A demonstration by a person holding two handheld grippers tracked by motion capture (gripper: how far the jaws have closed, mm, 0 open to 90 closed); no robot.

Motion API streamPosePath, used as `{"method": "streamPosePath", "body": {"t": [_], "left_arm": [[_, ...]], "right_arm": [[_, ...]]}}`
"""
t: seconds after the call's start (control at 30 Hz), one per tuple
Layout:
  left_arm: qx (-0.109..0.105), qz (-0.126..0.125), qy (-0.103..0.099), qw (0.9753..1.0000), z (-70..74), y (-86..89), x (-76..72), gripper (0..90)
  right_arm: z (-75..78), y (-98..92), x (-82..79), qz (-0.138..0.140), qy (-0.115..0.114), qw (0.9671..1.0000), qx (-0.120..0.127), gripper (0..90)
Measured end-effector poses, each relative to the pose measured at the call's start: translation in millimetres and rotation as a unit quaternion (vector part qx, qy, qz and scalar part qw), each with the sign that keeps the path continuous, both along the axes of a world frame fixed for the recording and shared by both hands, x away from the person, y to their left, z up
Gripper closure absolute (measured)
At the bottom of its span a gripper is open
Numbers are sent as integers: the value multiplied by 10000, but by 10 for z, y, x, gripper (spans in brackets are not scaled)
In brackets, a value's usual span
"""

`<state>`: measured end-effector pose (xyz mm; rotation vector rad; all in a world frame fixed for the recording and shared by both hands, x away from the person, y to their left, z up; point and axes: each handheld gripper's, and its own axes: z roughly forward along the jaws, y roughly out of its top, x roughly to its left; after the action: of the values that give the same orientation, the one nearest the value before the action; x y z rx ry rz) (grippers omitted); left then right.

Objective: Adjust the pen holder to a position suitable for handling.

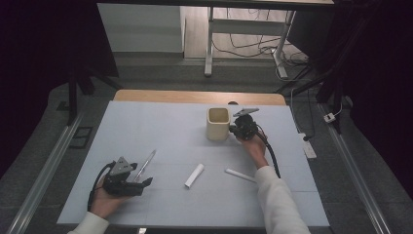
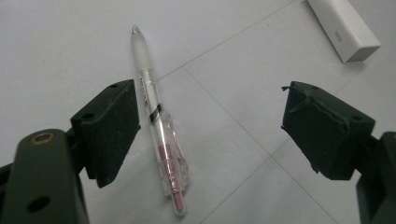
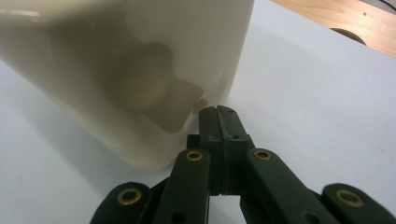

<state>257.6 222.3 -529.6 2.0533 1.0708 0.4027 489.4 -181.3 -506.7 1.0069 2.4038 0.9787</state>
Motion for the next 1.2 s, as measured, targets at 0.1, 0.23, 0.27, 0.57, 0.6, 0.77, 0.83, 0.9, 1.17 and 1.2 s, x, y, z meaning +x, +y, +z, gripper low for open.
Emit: {"method": "streamPosePath", "body": {"t": [0.1,0.23,0.27,0.57,0.6,0.77,0.83,0.9,1.17,1.2], "left_arm": [[6,2,5,10000,-1,-4,1,185],[6,2,9,10000,-3,-4,2,185],[6,6,12,10000,-3,-4,2,185],[7,1,12,10000,-5,-2,3,184],[11,-6,18,10000,-6,-1,4,185],[17,-5,4,10000,-3,-2,-1,185],[17,-6,8,10000,-5,2,-1,185],[22,-9,15,10000,-7,4,3,185],[16,-8,4,10000,-3,3,-5,185],[18,-9,4,10000,-3,4,-6,185]], "right_arm": [[-1,27,0,23,-1,10000,-2,894],[0,73,4,47,-1,10000,-28,894],[-1,86,5,55,8,10000,-30,894],[-8,253,7,169,25,9999,-24,894],[-8,271,7,181,12,9998,-39,894],[-9,369,2,251,16,9997,-76,894],[-13,401,1,291,-2,9996,-72,894],[-13,430,-1,306,6,9995,-71,894],[-20,529,-8,382,-5,9992,-79,894],[-17,533,-11,388,-7,9992,-109,894]]}}
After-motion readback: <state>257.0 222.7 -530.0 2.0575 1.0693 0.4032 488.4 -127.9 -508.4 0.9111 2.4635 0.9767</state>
